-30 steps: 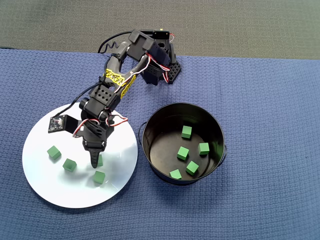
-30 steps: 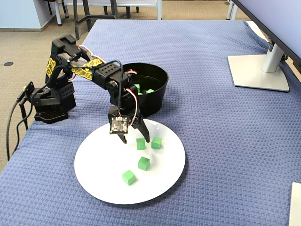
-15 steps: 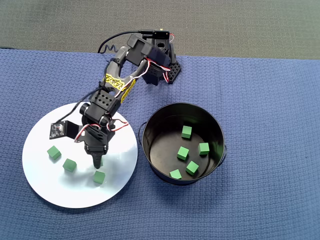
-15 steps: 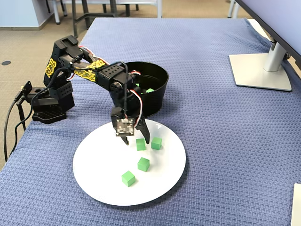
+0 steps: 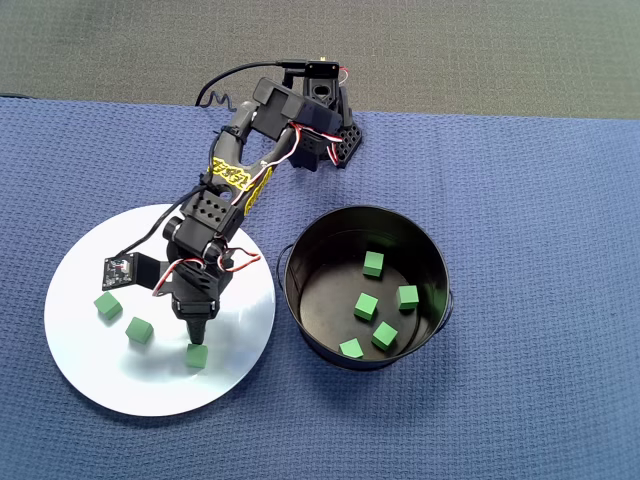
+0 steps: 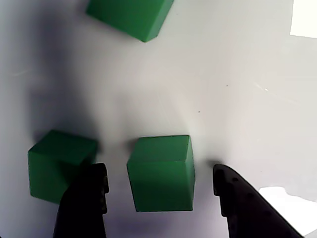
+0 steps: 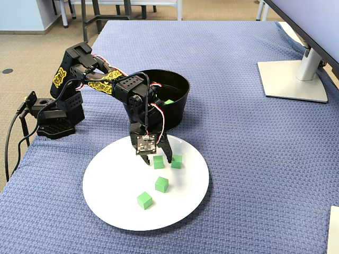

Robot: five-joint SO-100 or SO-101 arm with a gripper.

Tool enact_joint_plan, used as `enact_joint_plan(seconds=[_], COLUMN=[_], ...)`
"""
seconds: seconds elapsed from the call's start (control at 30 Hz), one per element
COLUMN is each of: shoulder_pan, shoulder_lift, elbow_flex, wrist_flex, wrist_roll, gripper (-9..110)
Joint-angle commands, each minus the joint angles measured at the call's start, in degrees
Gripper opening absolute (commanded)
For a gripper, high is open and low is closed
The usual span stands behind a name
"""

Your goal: Pick up the green cubes from the white plate and place them in the black recipient

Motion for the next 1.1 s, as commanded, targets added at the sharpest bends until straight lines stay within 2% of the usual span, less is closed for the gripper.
enact_joint_plan(seconds=[0.0,0.2,0.3,0.53,0.87,0.97,1.07], shoulder_pan=[-1.0,-0.7,-0.8,0.1,6.7,6.3,2.4], shoulder_lift=[0.8,1.1,1.1,3.8,37.5,50.4,60.9], elbow_flex=[-3.8,-3.3,-3.2,-1.6,14.2,21.4,27.7], wrist_flex=[-1.5,-2.7,-2.9,-3.3,3.2,5.7,9.8], wrist_roll=[1.3,2.8,3.0,3.0,13.6,19.2,20.7], gripper=[18,10,0,0,0,0,0])
